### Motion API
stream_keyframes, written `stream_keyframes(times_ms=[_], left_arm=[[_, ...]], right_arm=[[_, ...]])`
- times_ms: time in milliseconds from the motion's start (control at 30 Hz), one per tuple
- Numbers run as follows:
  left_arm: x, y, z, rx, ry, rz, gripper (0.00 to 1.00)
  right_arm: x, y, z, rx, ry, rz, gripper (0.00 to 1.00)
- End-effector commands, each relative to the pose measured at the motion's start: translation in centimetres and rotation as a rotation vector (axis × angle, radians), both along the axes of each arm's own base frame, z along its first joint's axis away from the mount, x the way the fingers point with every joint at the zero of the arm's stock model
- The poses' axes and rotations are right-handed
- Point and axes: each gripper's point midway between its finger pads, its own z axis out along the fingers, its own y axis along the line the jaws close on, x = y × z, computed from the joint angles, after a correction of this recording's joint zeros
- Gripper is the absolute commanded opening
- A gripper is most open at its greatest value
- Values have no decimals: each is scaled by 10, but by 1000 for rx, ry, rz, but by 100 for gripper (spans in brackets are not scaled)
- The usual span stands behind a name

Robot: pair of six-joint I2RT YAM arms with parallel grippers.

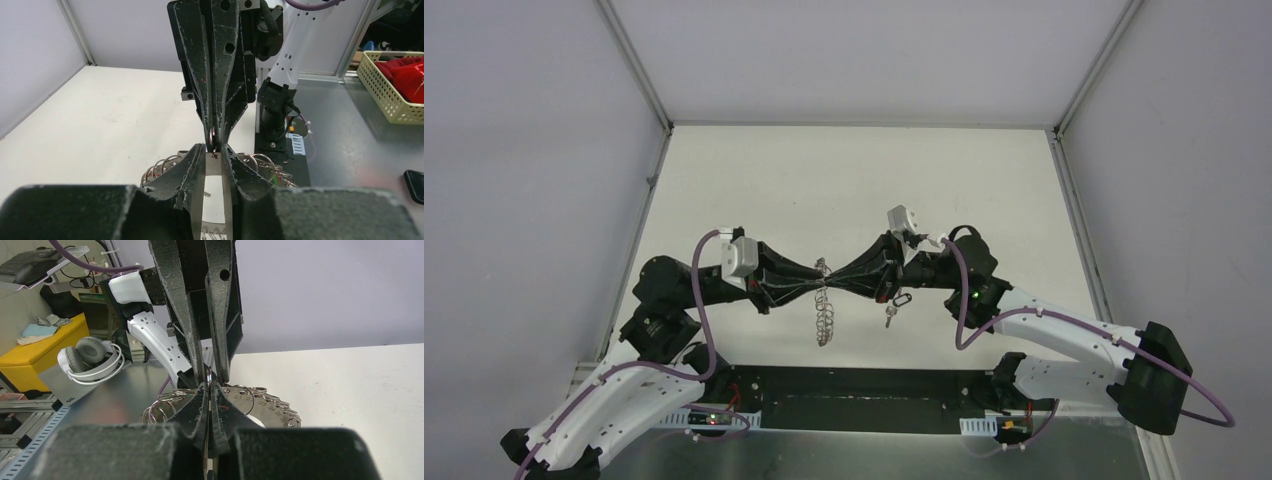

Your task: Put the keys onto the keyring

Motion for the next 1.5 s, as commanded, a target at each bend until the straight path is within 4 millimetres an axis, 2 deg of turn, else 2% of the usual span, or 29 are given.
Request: stream_keyframes(times_ms=[0,167,500,633,767,800,867,1067,1100,1133,1167,1267,1467], left_arm=[[-5,1,10,0,-36,-14,17],[-4,-2,10,11,-34,-29,9],[-2,-3,9,15,-26,-26,8],[1,-4,9,16,-11,-16,0],[10,-5,8,19,18,26,0],[14,-4,3,32,56,45,0],[21,-3,-3,49,119,89,0],[36,0,-25,90,248,183,0],[38,0,-29,97,269,191,0],[39,-1,-33,103,288,195,0],[40,-2,-38,111,304,197,0],[41,-3,-49,127,337,199,0],[51,-4,-72,165,353,237,0]], right_arm=[[-5,-4,32,93,-57,10,0],[-5,-4,32,93,-57,11,0],[-5,-1,28,77,-45,23,0],[-5,0,26,70,-42,26,0],[-2,1,21,53,-24,13,0],[-1,1,20,47,-17,3,0],[2,1,15,29,0,-12,9],[-3,-7,-7,-32,39,-14,9],[15,-7,-7,-28,71,-115,9],[31,-10,-7,-21,113,-212,75],[35,-11,-10,-28,123,-236,85],[38,-16,-18,-55,131,-263,88],[43,-20,-43,-118,161,-282,88]])
